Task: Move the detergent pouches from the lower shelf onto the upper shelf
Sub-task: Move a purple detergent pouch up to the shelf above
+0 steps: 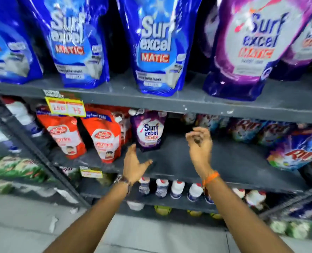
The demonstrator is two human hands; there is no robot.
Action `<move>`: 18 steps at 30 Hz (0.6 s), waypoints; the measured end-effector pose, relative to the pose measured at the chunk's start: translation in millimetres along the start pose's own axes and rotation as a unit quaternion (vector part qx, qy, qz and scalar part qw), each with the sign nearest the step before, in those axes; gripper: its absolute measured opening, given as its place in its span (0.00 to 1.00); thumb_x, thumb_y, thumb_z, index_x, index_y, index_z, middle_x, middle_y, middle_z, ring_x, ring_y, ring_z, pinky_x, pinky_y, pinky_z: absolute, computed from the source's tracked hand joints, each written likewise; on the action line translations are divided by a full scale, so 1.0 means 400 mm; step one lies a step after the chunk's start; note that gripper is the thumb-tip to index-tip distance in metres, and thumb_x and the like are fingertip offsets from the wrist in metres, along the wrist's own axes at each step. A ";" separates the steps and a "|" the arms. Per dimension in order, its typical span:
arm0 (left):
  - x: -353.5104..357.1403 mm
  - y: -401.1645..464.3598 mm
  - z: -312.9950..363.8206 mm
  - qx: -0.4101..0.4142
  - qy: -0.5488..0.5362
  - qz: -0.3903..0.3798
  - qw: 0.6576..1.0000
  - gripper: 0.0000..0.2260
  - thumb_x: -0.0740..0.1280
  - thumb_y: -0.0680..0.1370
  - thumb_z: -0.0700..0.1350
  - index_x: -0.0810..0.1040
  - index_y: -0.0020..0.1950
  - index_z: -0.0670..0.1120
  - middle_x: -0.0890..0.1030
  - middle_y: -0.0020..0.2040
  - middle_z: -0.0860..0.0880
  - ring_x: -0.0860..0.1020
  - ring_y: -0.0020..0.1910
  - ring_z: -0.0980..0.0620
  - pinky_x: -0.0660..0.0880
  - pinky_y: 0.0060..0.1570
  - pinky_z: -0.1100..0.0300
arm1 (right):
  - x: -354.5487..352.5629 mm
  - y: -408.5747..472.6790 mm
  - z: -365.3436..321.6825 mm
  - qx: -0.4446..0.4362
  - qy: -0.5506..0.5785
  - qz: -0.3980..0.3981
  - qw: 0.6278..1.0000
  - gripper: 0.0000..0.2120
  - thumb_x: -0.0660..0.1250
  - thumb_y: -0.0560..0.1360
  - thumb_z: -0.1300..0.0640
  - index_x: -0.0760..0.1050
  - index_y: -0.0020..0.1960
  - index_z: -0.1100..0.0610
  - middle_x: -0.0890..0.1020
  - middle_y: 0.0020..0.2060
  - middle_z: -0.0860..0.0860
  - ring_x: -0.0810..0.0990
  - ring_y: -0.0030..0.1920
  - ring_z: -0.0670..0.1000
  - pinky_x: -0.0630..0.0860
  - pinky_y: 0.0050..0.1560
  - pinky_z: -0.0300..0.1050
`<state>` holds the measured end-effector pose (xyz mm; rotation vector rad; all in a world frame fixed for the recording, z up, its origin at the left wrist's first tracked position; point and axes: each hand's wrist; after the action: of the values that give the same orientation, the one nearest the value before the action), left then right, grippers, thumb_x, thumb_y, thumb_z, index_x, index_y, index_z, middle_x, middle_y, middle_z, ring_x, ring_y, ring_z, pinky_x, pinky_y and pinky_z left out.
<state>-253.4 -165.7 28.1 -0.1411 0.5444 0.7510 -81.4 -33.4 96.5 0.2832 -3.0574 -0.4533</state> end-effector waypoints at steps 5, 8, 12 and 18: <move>0.001 0.155 -0.120 -0.015 -0.021 0.028 0.999 0.50 0.83 0.61 0.49 0.62 0.75 0.36 0.75 0.71 0.38 0.75 0.70 0.41 0.72 0.71 0.45 | 0.190 0.057 0.125 0.122 -0.076 -0.136 0.980 0.19 0.72 0.71 0.71 0.74 0.62 0.66 0.81 0.52 0.62 0.80 0.47 0.53 0.78 0.50 0.45; 0.007 0.197 -0.118 -0.026 -0.011 0.009 1.000 0.46 0.85 0.61 0.44 0.64 0.72 0.36 0.78 0.68 0.37 0.78 0.65 0.40 0.74 0.60 0.55 | 0.263 0.088 0.180 0.121 -0.130 -0.199 0.964 0.18 0.72 0.73 0.65 0.78 0.62 0.63 0.84 0.57 0.59 0.83 0.54 0.56 0.79 0.59 0.52; 0.036 0.236 -0.133 -0.004 -0.055 -0.026 0.998 0.45 0.83 0.65 0.41 0.63 0.76 0.39 0.78 0.68 0.44 0.75 0.62 0.51 0.73 0.60 0.57 | 0.307 0.110 0.227 0.158 -0.142 -0.214 0.953 0.16 0.69 0.76 0.61 0.78 0.63 0.63 0.83 0.60 0.60 0.82 0.56 0.55 0.77 0.64 0.56; 0.061 0.242 -0.163 -0.011 -0.046 -0.009 0.999 0.39 0.80 0.69 0.42 0.64 0.75 0.41 0.80 0.68 0.42 0.78 0.63 0.49 0.75 0.62 0.55 | 0.297 0.106 0.257 0.122 -0.165 -0.178 0.962 0.11 0.69 0.77 0.60 0.80 0.56 0.65 0.86 0.53 0.60 0.84 0.49 0.53 0.79 0.50 0.47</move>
<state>-331.9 -100.4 -33.5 -0.1317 0.4458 0.7424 -212.1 13.8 11.6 0.8620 -3.3956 -0.1387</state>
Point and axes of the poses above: each hand's wrist, its own y-axis towards the middle knuckle, its own x-axis out of the palm, z = x × y
